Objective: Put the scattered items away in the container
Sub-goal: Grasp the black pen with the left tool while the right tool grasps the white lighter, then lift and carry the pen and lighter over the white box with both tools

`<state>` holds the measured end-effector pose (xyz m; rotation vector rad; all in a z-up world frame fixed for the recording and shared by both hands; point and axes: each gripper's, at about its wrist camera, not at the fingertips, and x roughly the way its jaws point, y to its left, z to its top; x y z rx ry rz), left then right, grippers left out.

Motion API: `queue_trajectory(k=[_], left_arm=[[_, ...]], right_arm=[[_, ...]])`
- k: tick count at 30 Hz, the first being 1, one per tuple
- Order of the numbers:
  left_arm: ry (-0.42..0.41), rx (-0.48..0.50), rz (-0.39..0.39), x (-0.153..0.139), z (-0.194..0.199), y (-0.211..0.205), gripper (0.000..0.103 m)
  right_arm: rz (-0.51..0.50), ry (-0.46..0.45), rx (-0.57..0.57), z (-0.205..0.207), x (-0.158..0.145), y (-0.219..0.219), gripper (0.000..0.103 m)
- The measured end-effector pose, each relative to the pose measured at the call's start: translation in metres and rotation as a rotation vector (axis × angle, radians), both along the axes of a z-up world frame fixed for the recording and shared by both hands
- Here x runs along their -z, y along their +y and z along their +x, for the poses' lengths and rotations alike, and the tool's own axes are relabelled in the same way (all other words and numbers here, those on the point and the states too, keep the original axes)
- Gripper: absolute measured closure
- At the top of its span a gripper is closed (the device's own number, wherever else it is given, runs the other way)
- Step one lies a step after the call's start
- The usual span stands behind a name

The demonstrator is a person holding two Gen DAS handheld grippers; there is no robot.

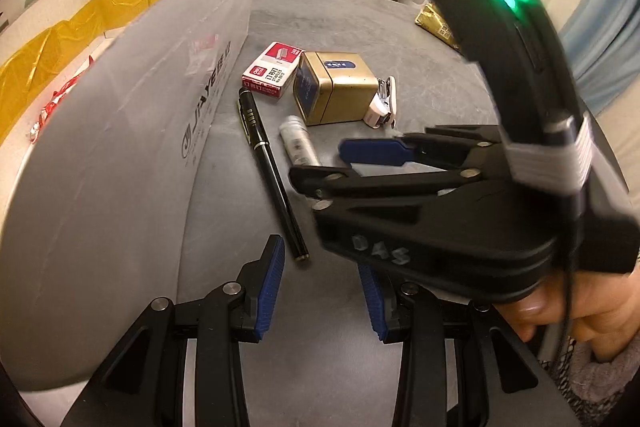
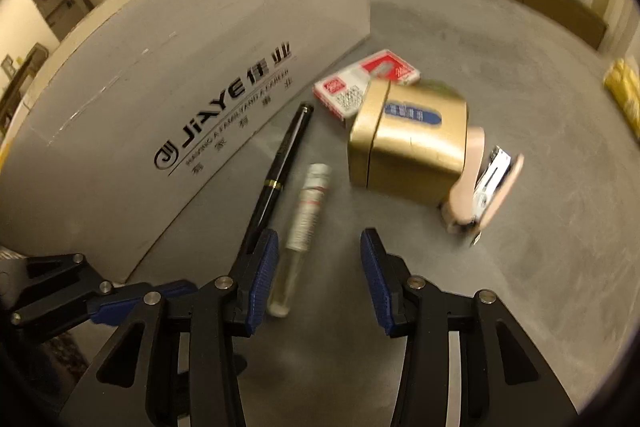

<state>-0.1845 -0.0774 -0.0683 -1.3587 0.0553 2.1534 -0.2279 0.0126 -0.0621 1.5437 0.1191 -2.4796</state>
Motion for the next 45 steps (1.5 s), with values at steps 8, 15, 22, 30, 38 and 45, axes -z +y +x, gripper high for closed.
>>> queue_trajectory(k=[8,15,22,30,38,45], left_arm=[[0.030,-0.011,-0.013,0.000,-0.009,0.014,0.063],[0.047,-0.091,-0.055,0.016,-0.034,0.026,0.063],[0.080,-0.033,0.002,0.022,-0.038,0.031,0.091],[0.106,0.006,-0.046,0.022,-0.033,0.043,0.081],[0.128,0.030,-0.046,0.021,-0.036,0.058,0.090],[0.150,0.006,0.027,-0.001,-0.020,0.036,0.092]], right_arm=[[0.045,-0.073,0.061,0.022,-0.003,0.044,0.091],[-0.013,-0.055,0.152,0.044,-0.020,0.091,0.091],[-0.014,-0.084,0.166,0.039,-0.012,0.092,0.091],[-0.011,-0.098,0.185,0.045,-0.006,0.103,0.087],[-0.007,-0.061,0.182,0.045,-0.007,0.094,0.083],[-0.137,-0.037,0.193,0.059,-0.027,0.098,0.083]])
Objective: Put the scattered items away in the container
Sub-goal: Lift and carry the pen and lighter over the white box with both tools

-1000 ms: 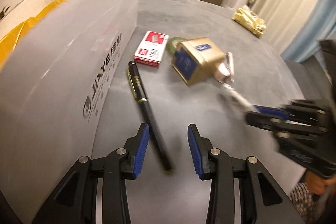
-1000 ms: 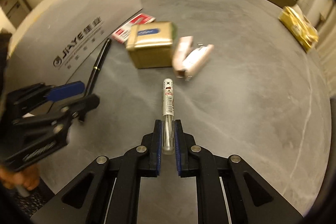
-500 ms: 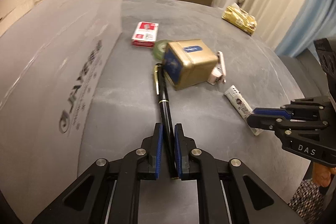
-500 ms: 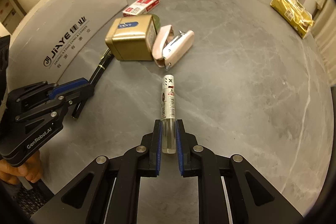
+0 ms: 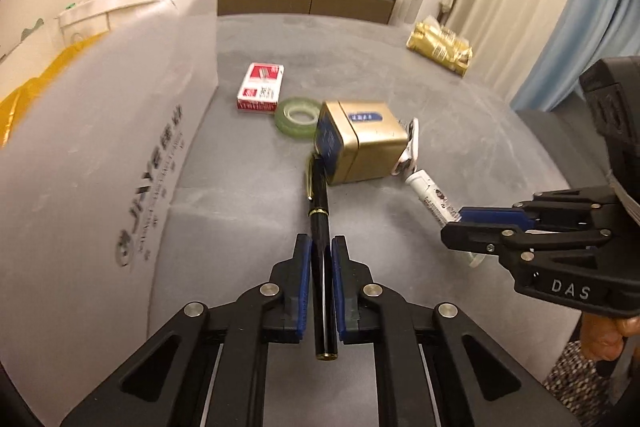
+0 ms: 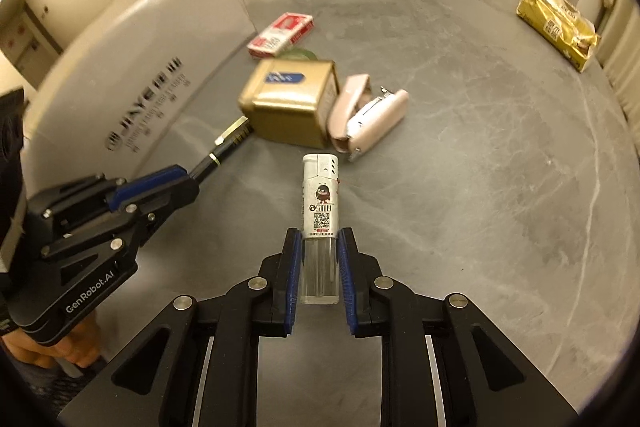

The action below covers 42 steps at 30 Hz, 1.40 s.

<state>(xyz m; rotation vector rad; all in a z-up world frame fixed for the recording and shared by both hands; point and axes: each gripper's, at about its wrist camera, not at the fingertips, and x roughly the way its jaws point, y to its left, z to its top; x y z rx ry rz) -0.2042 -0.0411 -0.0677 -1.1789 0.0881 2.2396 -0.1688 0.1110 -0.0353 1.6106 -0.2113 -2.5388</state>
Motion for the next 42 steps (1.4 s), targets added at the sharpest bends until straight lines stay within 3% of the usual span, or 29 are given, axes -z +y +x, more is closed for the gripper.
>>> queue_trajectory(k=[4,9,10,12,13,16,18,19,26,33,42], left_arm=[[0.006,-0.002,-0.015,-0.004,0.016,-0.010,0.092],[0.010,0.007,-0.106,0.008,0.035,-0.009,0.091],[-0.005,0.012,-0.123,0.013,0.037,-0.008,0.089],[0.000,0.010,-0.159,0.019,0.038,-0.004,0.074],[0.008,0.015,-0.165,0.020,0.037,-0.001,0.073],[0.030,0.041,-0.166,0.020,0.024,0.014,0.074],[0.039,0.047,-0.185,0.025,0.018,0.020,0.089],[0.042,0.046,-0.186,0.025,0.016,0.020,0.089],[0.024,0.031,-0.142,0.018,0.025,0.004,0.089],[0.098,0.019,-0.088,-0.021,0.048,-0.008,0.089],[0.081,-0.020,0.003,-0.060,0.062,-0.037,0.089]], right_arm=[[-0.020,0.009,-0.008,0.007,-0.005,-0.006,0.083],[-0.018,0.003,-0.025,0.005,-0.004,-0.009,0.083],[-0.018,0.001,-0.030,0.005,-0.002,-0.010,0.083],[-0.017,-0.002,-0.040,0.005,0.000,-0.014,0.083],[-0.014,-0.002,-0.047,0.006,0.000,-0.016,0.083],[-0.013,0.002,-0.054,0.007,-0.001,-0.018,0.083],[-0.014,0.005,-0.048,0.007,-0.002,-0.016,0.083],[-0.016,0.007,-0.041,0.007,-0.003,-0.014,0.083],[-0.033,0.036,-0.038,0.010,-0.013,-0.013,0.083],[-0.043,0.050,-0.037,0.013,-0.017,-0.015,0.083],[-0.069,0.093,-0.057,0.022,-0.030,-0.031,0.083]])
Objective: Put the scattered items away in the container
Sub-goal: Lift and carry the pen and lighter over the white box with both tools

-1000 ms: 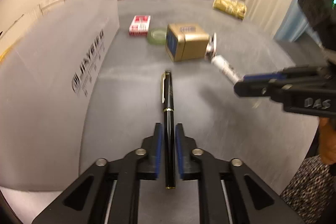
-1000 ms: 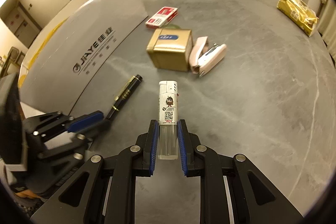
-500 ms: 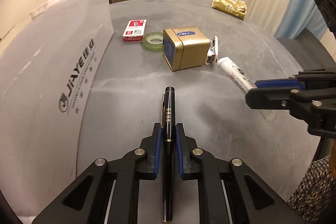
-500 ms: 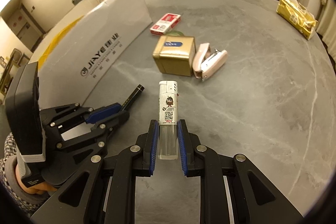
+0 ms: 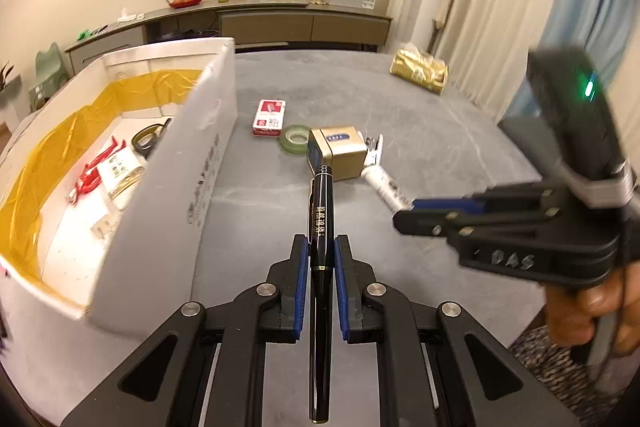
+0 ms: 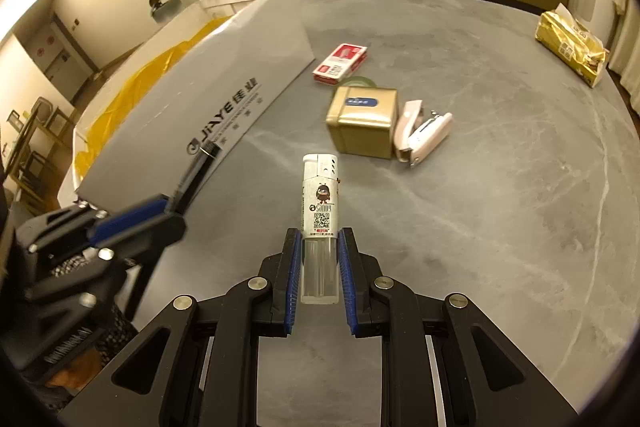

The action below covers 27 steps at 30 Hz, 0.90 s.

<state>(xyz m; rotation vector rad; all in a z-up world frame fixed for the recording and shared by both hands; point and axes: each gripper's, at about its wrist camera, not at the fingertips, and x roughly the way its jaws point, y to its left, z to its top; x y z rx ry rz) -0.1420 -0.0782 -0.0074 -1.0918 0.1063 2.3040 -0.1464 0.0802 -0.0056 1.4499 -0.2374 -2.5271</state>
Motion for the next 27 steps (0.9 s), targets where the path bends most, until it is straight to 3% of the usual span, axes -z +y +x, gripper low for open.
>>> queue_trajectory(k=[27], left_arm=[[-0.005,-0.069,0.137,-0.047,0.026,-0.079,0.089]], right_arm=[[0.033,0.108,-0.026,0.040,-0.054,-0.058,0.083]])
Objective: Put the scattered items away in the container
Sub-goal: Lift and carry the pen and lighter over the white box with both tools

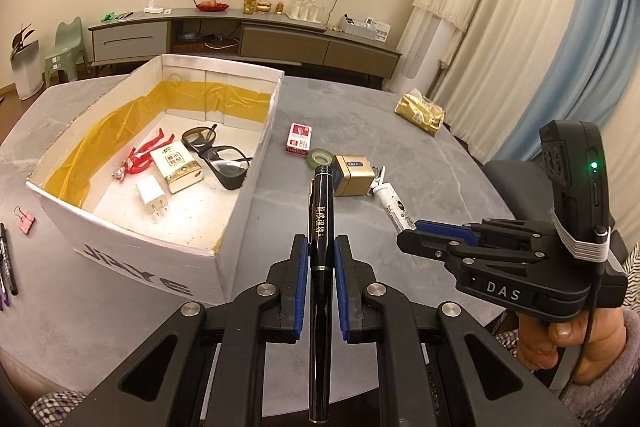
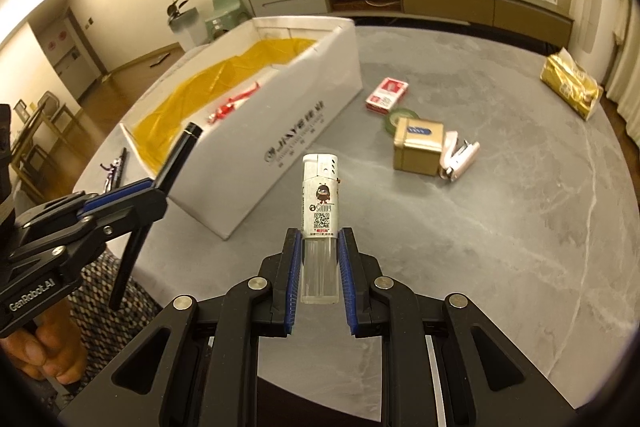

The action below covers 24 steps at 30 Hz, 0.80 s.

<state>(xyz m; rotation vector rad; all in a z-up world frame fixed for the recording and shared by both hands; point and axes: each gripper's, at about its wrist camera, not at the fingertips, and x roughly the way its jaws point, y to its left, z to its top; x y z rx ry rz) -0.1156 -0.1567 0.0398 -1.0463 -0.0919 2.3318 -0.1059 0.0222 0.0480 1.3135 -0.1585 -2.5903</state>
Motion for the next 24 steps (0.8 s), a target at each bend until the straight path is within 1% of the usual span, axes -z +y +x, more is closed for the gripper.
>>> queue_trajectory(k=[9,24], left_arm=[[0.007,-0.023,0.042,-0.010,-0.004,-0.027,0.089],[0.029,-0.066,0.075,-0.025,-0.018,-0.065,0.089]], right_arm=[[0.039,0.042,-0.050,-0.002,-0.027,-0.030,0.083],[0.111,0.075,-0.113,-0.018,-0.052,-0.067,0.083]])
